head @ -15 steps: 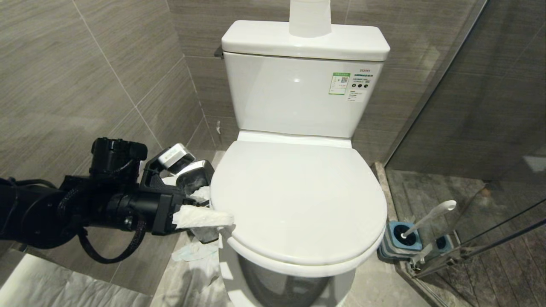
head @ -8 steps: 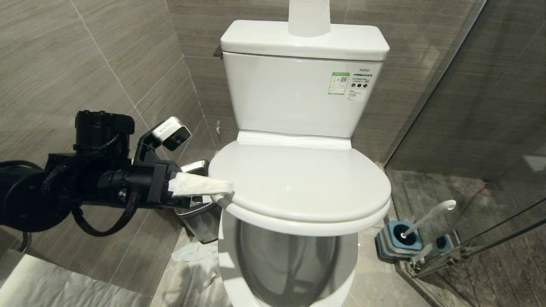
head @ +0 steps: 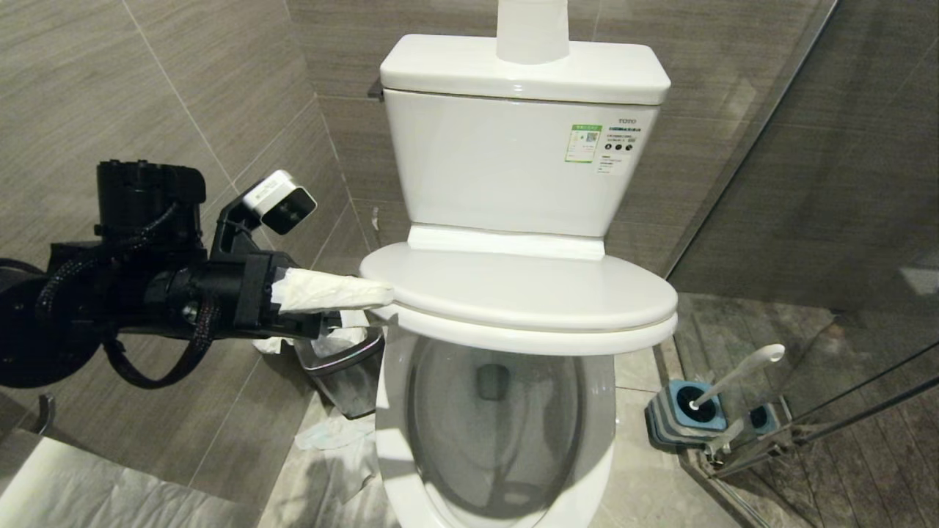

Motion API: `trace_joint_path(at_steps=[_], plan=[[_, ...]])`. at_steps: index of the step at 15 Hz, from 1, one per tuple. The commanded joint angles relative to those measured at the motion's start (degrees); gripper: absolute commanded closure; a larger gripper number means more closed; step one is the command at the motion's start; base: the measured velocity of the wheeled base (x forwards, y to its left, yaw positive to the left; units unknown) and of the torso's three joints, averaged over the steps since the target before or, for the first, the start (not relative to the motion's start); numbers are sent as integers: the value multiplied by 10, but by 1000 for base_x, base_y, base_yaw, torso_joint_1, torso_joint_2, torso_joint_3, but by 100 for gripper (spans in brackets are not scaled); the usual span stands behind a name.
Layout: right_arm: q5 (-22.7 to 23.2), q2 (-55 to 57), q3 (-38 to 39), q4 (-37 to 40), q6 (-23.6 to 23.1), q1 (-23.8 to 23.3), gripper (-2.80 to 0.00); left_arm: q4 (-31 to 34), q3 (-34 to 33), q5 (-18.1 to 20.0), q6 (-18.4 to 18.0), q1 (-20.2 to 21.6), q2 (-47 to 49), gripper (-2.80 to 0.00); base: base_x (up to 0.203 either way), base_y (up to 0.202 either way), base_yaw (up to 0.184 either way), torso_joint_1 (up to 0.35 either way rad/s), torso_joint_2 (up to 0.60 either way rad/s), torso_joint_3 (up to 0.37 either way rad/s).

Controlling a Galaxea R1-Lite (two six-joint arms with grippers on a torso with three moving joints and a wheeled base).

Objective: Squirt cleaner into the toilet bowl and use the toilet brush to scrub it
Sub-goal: Use the left hand to lift the toilet lid slightly

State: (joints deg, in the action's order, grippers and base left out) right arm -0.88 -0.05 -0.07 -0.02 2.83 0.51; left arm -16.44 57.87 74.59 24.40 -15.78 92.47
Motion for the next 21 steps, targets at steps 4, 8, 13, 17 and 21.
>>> trace_joint_path(at_steps=[4,8,13,17,21], plan=[[0,0,0,-1,0,0,0,-2,53,-21,6,-31,19,-280,0,0,0,0,0,0],[0,0,0,0,0,0,0,-2,105,-22,12,-31,36,-280,0,0,0,0,0,0],[0,0,0,-1,0,0,0,-2,145,-22,12,-27,47,-280,0,0,0,0,0,0],[0,0,0,-1,0,0,0,-9,190,-32,13,-27,61,-280,0,0,0,0,0,0],[0,0,0,0,0,0,0,-6,287,-58,14,-27,92,-280,0,0,0,0,0,0]])
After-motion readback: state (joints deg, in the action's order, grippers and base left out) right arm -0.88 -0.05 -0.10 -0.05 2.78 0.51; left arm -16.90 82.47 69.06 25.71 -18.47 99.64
